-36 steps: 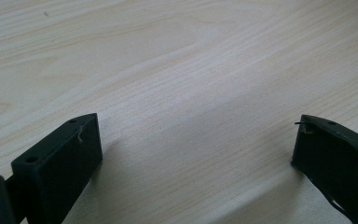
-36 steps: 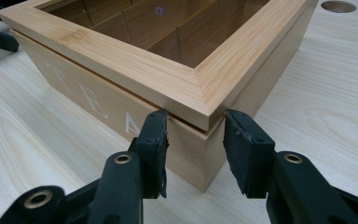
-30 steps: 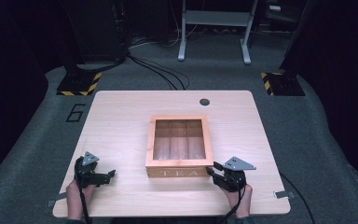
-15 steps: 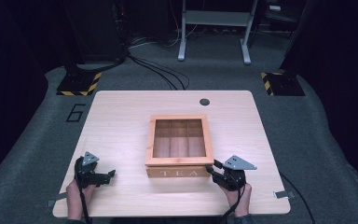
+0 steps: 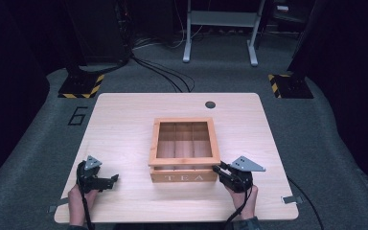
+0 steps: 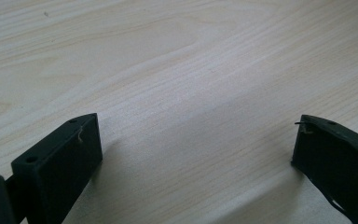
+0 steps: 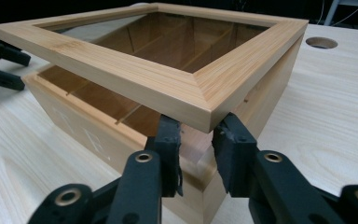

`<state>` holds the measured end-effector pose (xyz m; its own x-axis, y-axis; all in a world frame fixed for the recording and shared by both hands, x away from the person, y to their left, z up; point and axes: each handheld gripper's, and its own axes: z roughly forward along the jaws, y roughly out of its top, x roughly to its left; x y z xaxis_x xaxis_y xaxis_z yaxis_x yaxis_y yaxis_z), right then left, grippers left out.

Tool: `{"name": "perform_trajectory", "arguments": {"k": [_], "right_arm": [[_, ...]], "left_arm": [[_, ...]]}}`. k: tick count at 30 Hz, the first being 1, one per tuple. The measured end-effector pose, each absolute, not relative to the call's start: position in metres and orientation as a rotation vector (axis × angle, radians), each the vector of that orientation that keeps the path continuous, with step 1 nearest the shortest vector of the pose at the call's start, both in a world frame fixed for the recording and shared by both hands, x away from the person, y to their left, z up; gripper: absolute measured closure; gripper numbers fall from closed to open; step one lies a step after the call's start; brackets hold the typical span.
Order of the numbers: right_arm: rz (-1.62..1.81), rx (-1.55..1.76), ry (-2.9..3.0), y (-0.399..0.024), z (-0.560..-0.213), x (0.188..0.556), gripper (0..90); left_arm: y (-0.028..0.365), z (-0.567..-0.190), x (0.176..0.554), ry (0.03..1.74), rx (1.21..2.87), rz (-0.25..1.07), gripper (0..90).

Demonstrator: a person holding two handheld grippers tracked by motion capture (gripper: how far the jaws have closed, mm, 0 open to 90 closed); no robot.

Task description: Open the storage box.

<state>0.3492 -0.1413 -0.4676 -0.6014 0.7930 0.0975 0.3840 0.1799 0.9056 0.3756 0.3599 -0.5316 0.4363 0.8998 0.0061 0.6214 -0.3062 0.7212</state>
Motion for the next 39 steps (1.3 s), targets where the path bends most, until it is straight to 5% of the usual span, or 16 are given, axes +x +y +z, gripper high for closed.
{"name": "perform_trajectory", "arguments": {"k": [39], "right_arm": [[1.468, 1.024, 1.982, -0.133, -0.440, 0.375, 79.9]], "left_arm": [[0.360, -0.532, 0.376, 1.272, 2.041, 0.548, 1.2]]}}
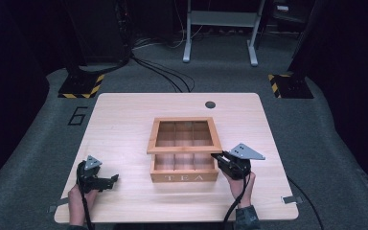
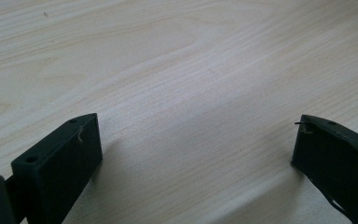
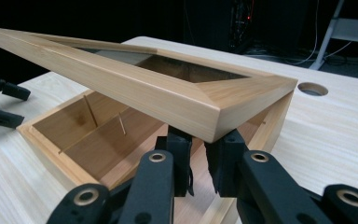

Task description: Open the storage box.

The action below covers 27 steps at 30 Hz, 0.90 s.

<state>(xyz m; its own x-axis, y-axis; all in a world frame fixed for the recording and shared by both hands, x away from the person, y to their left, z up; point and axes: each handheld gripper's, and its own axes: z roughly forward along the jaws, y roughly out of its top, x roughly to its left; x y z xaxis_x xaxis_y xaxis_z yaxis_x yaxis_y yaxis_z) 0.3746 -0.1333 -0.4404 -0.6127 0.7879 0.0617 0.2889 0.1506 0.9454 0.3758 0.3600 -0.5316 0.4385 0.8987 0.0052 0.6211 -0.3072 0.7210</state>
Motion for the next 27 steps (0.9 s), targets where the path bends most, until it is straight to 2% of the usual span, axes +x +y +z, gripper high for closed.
{"name": "perform_trajectory", "arguments": {"k": [27], "right_arm": [[1.465, 0.937, 1.948, -0.132, -0.400, 0.405, 80.9]], "left_arm": [[0.360, -0.532, 0.376, 1.272, 2.041, 0.548, 1.2]]}}
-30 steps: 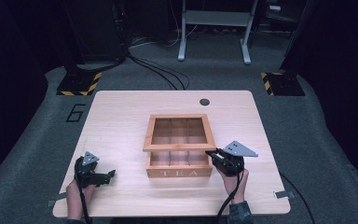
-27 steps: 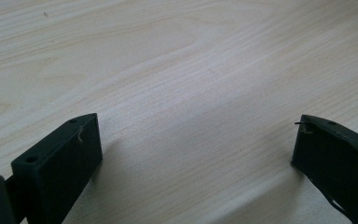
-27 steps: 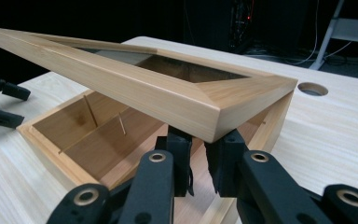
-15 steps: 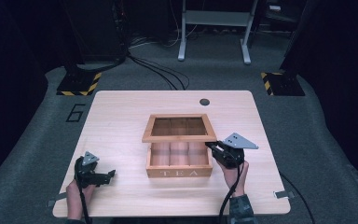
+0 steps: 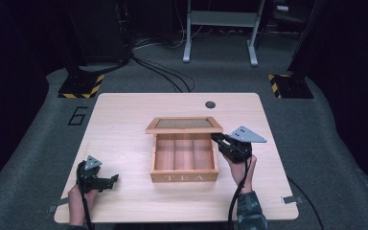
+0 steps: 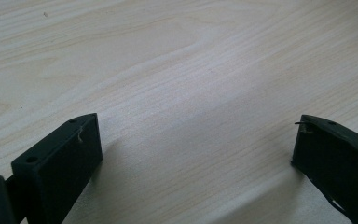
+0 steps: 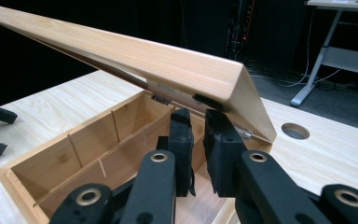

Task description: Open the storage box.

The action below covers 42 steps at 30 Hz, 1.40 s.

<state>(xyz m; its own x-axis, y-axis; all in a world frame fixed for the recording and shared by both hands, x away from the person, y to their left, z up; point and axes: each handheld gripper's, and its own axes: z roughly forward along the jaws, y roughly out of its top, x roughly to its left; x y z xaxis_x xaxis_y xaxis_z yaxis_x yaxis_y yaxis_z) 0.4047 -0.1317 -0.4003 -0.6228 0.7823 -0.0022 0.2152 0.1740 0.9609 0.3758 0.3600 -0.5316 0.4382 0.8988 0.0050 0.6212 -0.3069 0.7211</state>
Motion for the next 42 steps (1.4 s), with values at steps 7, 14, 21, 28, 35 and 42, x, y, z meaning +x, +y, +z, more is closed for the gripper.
{"name": "perform_trajectory", "arguments": {"k": [7, 14, 21, 28, 35, 42], "right_arm": [[1.462, 0.928, 1.938, -0.131, -0.392, 0.413, 83.1], [1.462, 0.919, 1.920, -0.131, -0.385, 0.422, 84.6], [1.464, 0.915, 1.907, -0.129, -0.378, 0.428, 85.3], [1.461, 0.908, 1.884, -0.127, -0.369, 0.434, 86.0], [1.465, 0.910, 1.877, -0.127, -0.365, 0.440, 86.1], [1.465, 0.919, 1.870, -0.126, -0.363, 0.445, 86.0]], "left_arm": [[0.360, -0.531, 0.376, 1.269, 2.046, 0.547, 1.2], [0.360, -0.532, 0.376, 1.269, 2.045, 0.548, 1.2], [0.360, -0.532, 0.376, 1.268, 2.046, 0.547, 1.2], [0.360, -0.532, 0.376, 1.267, 2.045, 0.549, 1.2], [0.360, -0.532, 0.376, 1.271, 2.038, 0.550, 1.2], [0.360, -0.532, 0.376, 1.271, 2.038, 0.550, 1.2]]}}
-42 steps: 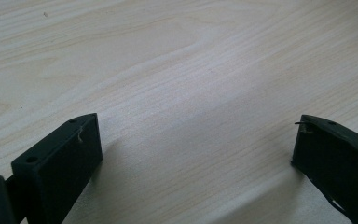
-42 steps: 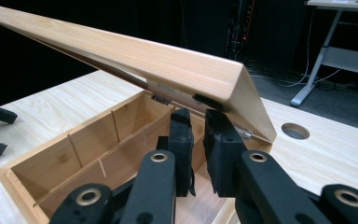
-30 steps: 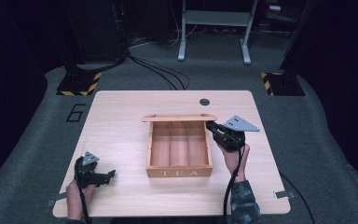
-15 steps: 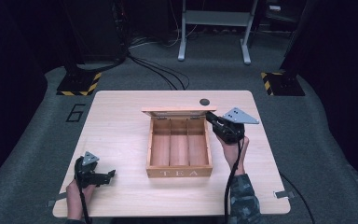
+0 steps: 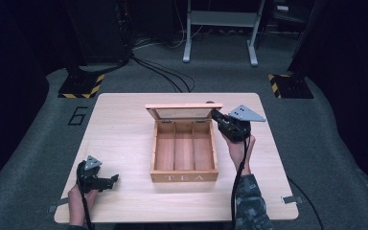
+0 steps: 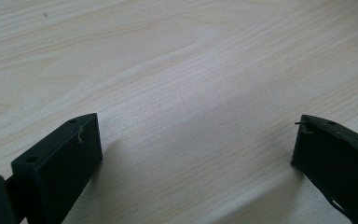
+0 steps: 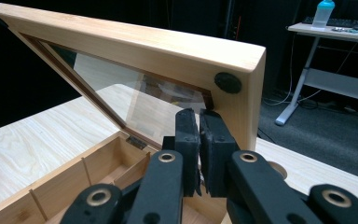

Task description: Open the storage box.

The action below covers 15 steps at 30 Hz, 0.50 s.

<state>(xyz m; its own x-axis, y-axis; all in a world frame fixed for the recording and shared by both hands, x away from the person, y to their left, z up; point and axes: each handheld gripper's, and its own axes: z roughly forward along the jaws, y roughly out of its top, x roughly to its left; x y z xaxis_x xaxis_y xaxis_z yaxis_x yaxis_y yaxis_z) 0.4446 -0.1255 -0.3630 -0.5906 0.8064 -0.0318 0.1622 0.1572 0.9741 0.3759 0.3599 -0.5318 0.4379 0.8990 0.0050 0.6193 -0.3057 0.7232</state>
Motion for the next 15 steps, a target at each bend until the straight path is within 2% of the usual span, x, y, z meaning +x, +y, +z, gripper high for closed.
{"name": "perform_trajectory", "arguments": {"k": [15], "right_arm": [[1.465, 0.912, 1.872, -0.1218, -0.3589, 0.4543, 85.5]], "left_arm": [[0.3599, -0.5317, 0.3759, 1.270, 2.039, 0.546, 1.2]]}}
